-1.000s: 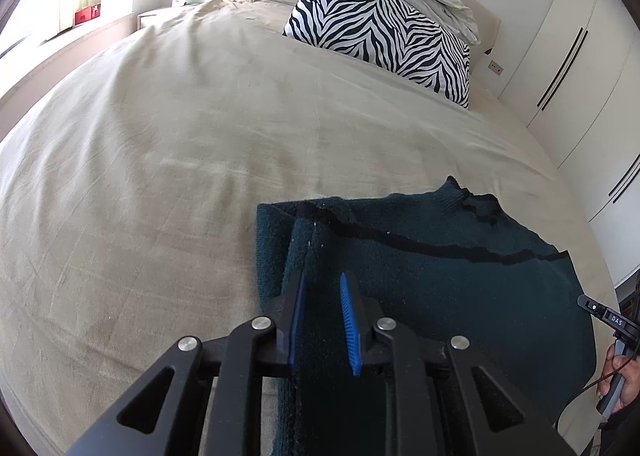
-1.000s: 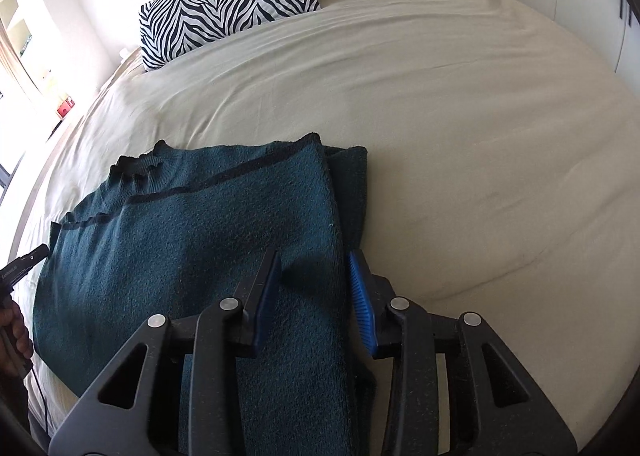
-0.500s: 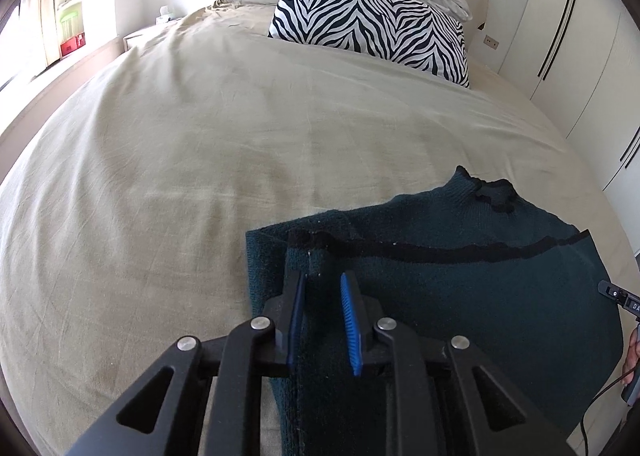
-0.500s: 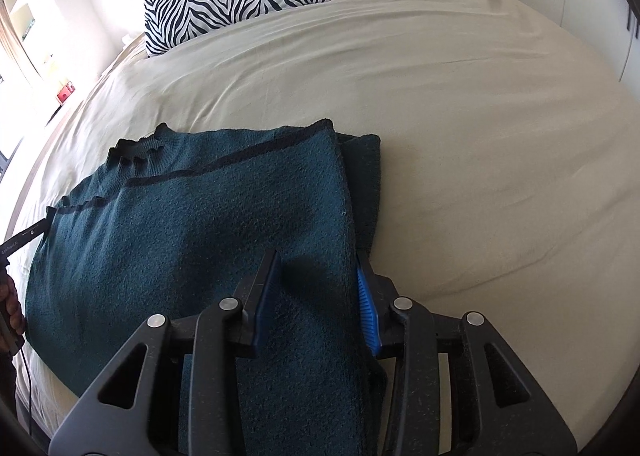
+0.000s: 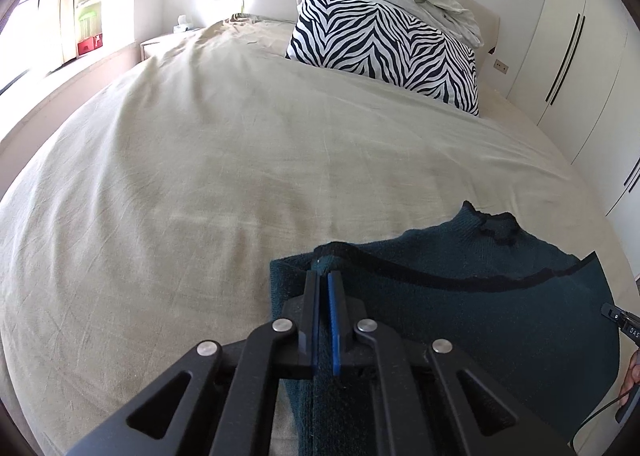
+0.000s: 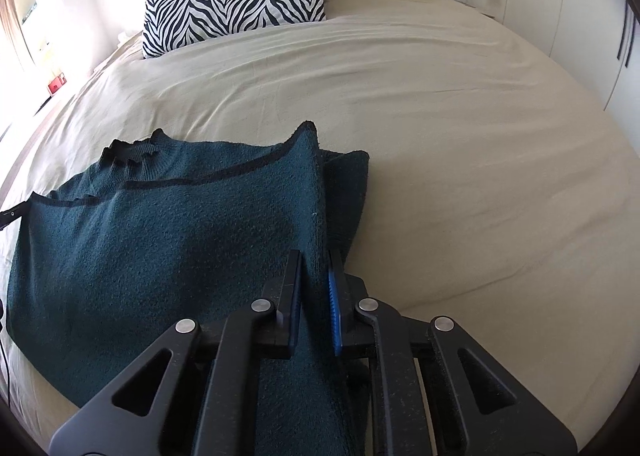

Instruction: Fold small clothes

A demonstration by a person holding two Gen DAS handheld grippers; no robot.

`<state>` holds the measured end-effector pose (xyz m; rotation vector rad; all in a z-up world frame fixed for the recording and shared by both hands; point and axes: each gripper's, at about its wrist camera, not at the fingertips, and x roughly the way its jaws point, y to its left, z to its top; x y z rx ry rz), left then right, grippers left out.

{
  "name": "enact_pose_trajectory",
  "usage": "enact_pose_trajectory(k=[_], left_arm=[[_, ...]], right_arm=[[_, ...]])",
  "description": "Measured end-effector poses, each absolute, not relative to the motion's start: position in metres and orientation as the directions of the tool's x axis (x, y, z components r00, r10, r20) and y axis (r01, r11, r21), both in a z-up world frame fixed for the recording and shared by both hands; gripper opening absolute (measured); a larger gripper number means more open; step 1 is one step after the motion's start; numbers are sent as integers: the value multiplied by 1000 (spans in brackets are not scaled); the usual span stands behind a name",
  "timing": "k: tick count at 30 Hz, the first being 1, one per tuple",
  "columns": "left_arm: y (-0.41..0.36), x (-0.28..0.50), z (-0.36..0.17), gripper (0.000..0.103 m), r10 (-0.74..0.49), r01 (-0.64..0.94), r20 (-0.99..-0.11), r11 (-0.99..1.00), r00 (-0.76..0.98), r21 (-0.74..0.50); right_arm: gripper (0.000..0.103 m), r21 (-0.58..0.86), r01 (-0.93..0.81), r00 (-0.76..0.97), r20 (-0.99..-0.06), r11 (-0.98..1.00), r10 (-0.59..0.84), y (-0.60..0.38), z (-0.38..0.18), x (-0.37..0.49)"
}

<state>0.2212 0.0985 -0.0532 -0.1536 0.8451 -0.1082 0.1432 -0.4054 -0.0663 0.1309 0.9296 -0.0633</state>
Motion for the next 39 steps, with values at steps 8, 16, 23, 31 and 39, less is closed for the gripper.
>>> enact_pose_trajectory(k=[8,16,23,31,39], left_arm=[[104,234,-60,5,-133,-3,-737,984,663,-180],[103,228,-81,5,-114,-17,-747,986,655,-166],[101,226,-65,5,-100,-17,-716,988,691,-154],[104,233,-83,5,-83,-36,-746,989,661,-142],[111,220,-81,19,-93,-39,-741,987,665,-158]], right_arm=[[11,163,163,552,-832,973,47,-417,-74,144],[14,257,188,554,-825,948,113,-428,-83,127],[5,301,235,564,-816,924,122,-433,-76,113],[5,353,274,542,-825,895,160,-447,-95,110],[7,424,262,609,-770,867,193,-457,-108,112]])
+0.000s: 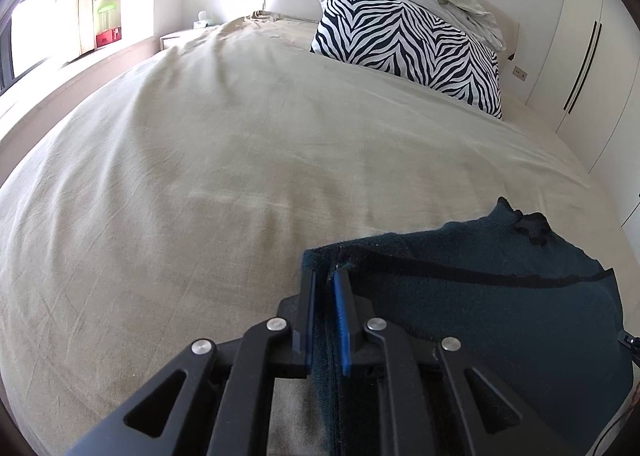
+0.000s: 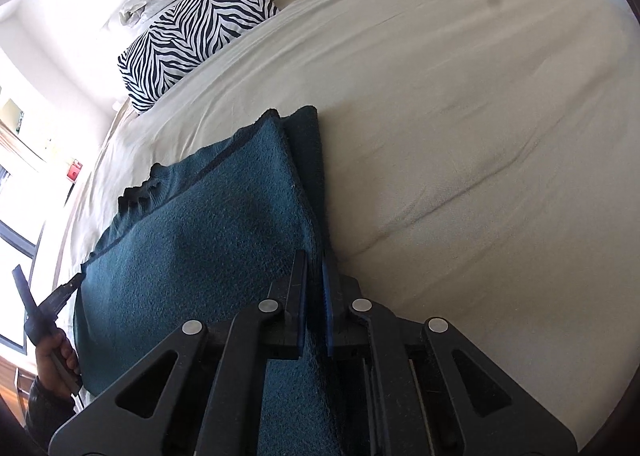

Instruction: Fold small clothes

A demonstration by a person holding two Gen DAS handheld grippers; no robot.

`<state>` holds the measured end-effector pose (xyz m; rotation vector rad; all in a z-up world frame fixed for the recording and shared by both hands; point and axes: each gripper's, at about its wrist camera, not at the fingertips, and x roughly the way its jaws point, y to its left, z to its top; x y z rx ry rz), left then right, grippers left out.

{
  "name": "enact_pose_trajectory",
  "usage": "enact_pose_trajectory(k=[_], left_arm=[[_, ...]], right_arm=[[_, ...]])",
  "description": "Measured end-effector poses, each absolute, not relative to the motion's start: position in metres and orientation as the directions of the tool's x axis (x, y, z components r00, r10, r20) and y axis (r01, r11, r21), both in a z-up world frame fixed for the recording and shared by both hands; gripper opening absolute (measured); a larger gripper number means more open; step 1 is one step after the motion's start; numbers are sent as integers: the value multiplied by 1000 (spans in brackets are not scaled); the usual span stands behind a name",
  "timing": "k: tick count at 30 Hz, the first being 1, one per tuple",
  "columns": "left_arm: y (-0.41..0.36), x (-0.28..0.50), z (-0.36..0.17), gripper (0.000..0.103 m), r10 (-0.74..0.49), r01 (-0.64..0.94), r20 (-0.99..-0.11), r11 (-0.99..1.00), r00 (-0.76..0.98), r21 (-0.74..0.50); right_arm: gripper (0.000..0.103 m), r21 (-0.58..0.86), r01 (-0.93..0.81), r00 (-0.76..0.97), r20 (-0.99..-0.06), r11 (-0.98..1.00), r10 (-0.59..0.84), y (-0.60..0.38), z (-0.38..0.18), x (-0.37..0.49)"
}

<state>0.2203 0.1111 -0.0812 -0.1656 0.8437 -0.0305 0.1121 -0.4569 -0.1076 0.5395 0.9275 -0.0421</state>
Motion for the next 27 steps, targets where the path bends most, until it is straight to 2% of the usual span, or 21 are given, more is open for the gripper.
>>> enact_pose_trajectory(k=[2,5,9,12,16,18,21,24,27], left_arm=[[112,210,-75,22,-71,-49,-735,989,674,-141],[114,187,-61,22,-38,-67,-718,991,695,-117],[104,164,-42,23,-65,-50,-685,988,726,-147],[79,170,-42,35,-91,8,-689,992,720,-123],[55,198,-66,36,-86,23,-734,995,673,-96],[49,209,-85,36,-41,16,-761,999,648,-40],[60,211,-97,39,-70,28,-752,997,656,-69],[61,208,-97,39,-69,39,-746,998,663,-57],[63,208,-99,39,-72,31,-737,997,672,-69]], right_arm=[[8,450,276,615,-762,849,203,-459,-106,110],[20,429,329,607,-778,841,159,-463,-97,105],[22,412,326,664,-741,851,104,-449,-64,98],[22,469,181,689,-688,865,229,-409,-45,116],[22,556,-1,637,-640,831,430,-345,-51,160],[22,601,-24,598,-632,799,493,-324,-68,184],[21,631,25,558,-653,776,513,-316,-100,212],[17,696,22,600,-583,718,548,-334,-115,222],[17,677,75,650,-590,732,479,-364,-117,225]])
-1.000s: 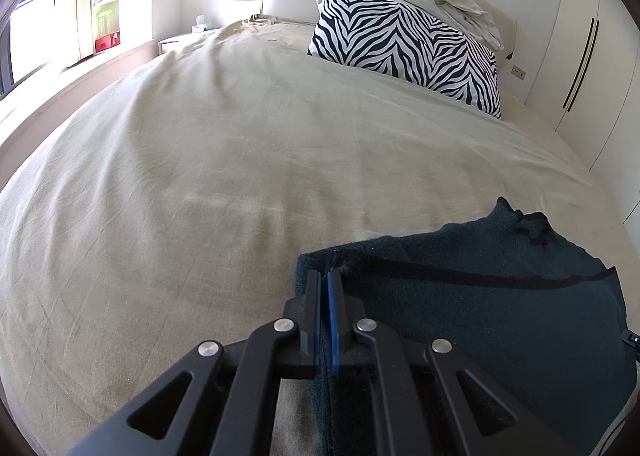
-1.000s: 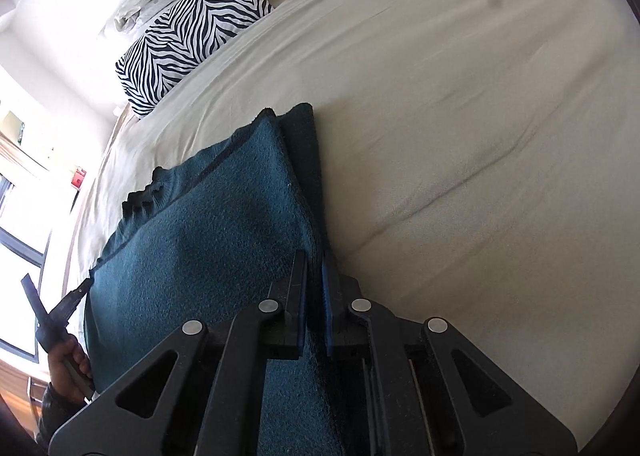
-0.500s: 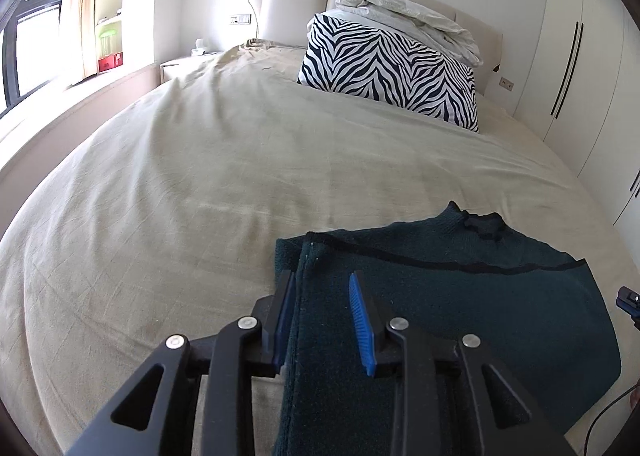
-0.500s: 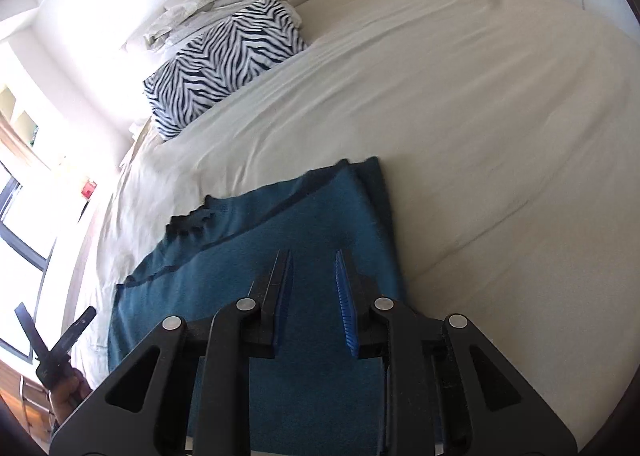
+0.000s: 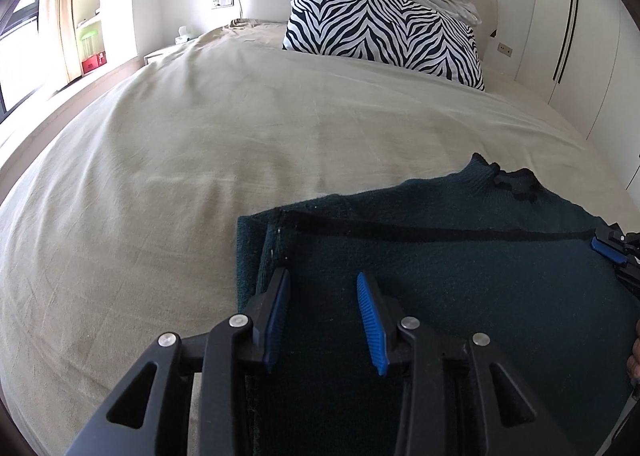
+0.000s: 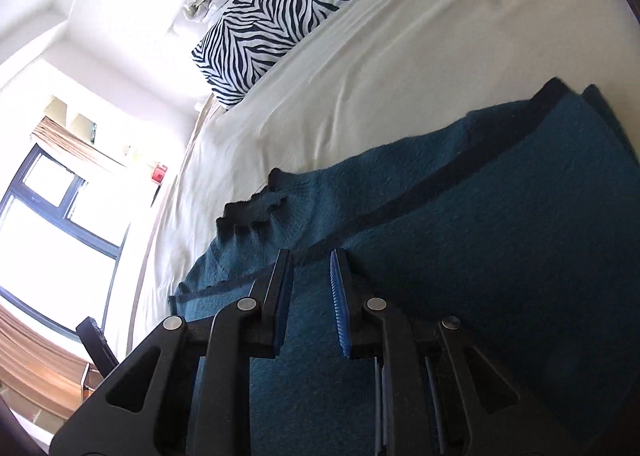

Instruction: Fold small clothes

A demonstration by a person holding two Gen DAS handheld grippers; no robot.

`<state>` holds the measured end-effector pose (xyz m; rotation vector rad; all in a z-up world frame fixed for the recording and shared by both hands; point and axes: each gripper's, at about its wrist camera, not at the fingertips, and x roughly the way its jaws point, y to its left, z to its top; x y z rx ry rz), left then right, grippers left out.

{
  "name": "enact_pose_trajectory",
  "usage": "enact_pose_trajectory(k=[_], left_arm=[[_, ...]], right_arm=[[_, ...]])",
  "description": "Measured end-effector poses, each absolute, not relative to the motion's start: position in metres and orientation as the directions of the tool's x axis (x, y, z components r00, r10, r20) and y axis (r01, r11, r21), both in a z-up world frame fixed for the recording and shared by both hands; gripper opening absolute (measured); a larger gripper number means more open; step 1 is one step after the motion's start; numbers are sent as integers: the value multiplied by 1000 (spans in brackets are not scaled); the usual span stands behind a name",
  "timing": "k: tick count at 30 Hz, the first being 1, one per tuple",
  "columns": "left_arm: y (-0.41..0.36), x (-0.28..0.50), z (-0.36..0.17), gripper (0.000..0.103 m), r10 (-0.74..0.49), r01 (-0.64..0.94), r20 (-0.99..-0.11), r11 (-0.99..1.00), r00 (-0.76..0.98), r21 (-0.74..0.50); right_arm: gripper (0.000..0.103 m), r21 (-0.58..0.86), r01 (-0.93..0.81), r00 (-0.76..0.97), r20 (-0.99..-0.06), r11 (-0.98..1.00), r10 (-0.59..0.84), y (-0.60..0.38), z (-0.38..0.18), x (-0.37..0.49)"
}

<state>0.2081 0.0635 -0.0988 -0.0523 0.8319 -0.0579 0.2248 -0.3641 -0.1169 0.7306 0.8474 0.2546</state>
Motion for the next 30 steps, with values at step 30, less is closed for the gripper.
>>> enact_pose_trajectory(k=[30], left_arm=[[63,92,-98,52,-194,54,-765,977,614,-204]], right_arm=[[21,694,218,678,-613,686,405,-419,-110,49]])
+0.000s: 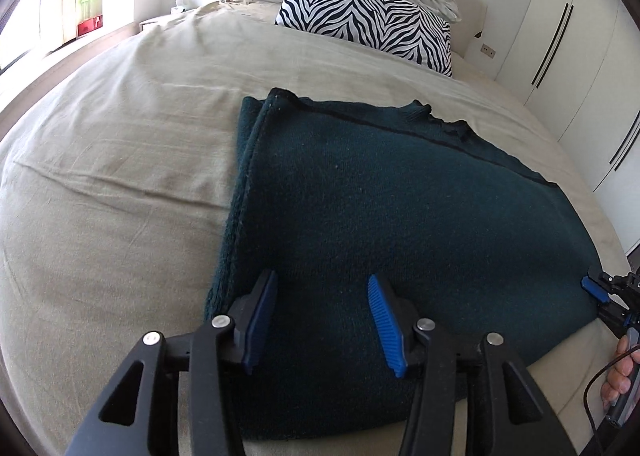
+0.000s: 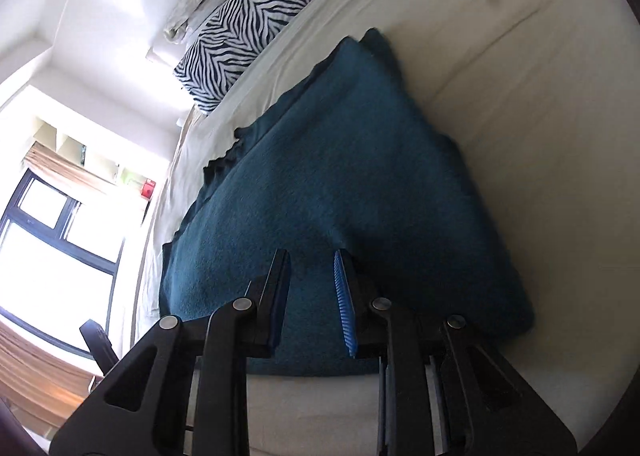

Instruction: Fold small clothes

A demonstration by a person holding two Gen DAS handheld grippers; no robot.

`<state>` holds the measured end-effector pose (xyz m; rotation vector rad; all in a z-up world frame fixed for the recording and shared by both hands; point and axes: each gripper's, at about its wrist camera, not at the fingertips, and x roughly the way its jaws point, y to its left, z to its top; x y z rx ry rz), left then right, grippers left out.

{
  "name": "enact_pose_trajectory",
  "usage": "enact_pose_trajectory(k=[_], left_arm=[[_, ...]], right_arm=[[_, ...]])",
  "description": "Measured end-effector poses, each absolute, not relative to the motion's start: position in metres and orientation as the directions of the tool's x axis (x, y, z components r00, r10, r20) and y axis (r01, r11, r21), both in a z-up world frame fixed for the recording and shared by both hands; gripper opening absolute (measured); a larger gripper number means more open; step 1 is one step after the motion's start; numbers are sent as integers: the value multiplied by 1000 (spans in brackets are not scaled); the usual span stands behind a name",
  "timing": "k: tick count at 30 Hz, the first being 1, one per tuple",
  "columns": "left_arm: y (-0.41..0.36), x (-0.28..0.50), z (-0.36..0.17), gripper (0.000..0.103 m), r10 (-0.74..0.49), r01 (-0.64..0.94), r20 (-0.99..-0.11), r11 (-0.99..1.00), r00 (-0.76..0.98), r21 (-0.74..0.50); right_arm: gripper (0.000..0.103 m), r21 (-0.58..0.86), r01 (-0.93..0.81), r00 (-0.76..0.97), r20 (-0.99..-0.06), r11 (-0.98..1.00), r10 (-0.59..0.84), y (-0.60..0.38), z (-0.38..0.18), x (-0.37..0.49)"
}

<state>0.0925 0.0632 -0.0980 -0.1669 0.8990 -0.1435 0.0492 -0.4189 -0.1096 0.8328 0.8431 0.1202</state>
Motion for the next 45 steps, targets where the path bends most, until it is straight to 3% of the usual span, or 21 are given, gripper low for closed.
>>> enact_pose_trajectory(k=[3,9,14,18,26,28,30,34,36,41,45], left_arm=[[62,84,-95,52,-179,46,-766,980,617,-192],[52,80,-99,55,-142,42,-784,988,604,-146],[48,84,-101,56,-122,47,-793,992,597,-117],[48,85,-102,56,-126,49,-790,991,600,-121],[53,84,-102,57,-151,54,-783,987,603,-149],[58,83,-98,57,-177,49,-780,981,600,-185],[71,78,-90,59,-225,25,-763,964,606,-264],[109,64,-70,76,-204,-62,-718,944,665,-325],[130,64,-68,76,-219,-88,-713,926,666,-366],[162,76,-86,76,-350,-125,-724,849,595,-513],[156,84,-93,76,-400,-91,-733,844,551,-529]], right_arm=[[26,696,263,720,-603,668,344,-436,-93,31],[27,765,-8,597,-513,644,617,-325,-71,49],[27,761,-45,418,-575,648,704,-245,-101,64],[27,777,40,452,-575,628,682,-260,-116,59],[28,658,198,645,-646,727,409,-339,-89,31],[33,605,156,683,-637,781,357,-339,-67,21],[59,541,112,730,-614,834,301,-327,-43,13],[79,398,-18,811,-531,917,246,-297,4,2],[90,351,-69,821,-512,934,253,-277,15,4],[93,370,-143,804,-497,918,326,-241,25,25],[93,451,-181,756,-504,874,417,-228,23,34]])
